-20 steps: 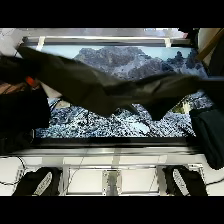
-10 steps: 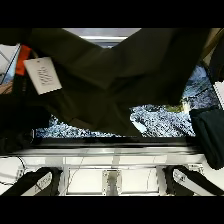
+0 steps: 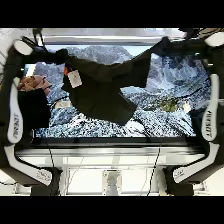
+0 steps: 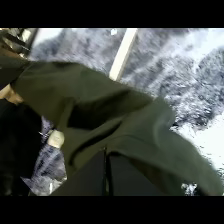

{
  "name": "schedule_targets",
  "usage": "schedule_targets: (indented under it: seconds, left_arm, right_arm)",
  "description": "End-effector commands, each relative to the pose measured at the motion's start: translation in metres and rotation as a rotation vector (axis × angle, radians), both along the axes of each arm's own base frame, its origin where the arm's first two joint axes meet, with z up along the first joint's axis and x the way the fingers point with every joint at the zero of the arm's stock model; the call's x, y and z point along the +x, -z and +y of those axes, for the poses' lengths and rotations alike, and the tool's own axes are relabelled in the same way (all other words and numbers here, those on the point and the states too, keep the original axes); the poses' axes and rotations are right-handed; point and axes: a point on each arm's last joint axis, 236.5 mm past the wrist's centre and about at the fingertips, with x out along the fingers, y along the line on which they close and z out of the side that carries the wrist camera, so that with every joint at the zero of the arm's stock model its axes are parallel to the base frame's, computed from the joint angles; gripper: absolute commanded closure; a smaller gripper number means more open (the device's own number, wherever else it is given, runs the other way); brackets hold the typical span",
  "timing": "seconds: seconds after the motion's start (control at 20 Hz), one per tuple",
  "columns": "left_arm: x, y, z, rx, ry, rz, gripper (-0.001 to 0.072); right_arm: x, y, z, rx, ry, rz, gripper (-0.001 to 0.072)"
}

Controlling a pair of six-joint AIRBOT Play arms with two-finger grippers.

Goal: Fold the clothes and pants, and hang the long-sleeved shirts on hangers.

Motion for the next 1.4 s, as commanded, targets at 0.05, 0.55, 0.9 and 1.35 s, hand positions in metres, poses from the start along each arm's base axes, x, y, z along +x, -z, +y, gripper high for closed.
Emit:
schedule_targets:
  seconds: [0.05, 0.55, 0.9, 1.35]
  left_arm:
    - [0.026, 0.056, 0.016, 0.011, -0.057, 0.039, 0.0682]
    - [-0.040, 0.079, 0.109, 0.353, -0.021, 0.274, 0.0682]
    - [-0.038, 0.118, 0.110, 0.359, 0.000, 0.341, 0.0683]
    - [-0.039, 0.150, 0.110, 0.338, -0.010, 0.407, 0.0020]
  right_arm:
    - [-0.009, 0.071, 0.049, -0.140, -0.162, 0.058, 0.0712]
    - [-0.177, 0.087, 0.101, -0.420, -0.640, 0.371, 0.0712]
    - [-0.244, 0.222, 0.151, -0.482, -0.686, 0.565, 0.0713]
    - [-0.231, 0.238, 0.146, -0.432, -0.546, 0.579, 0.0319]
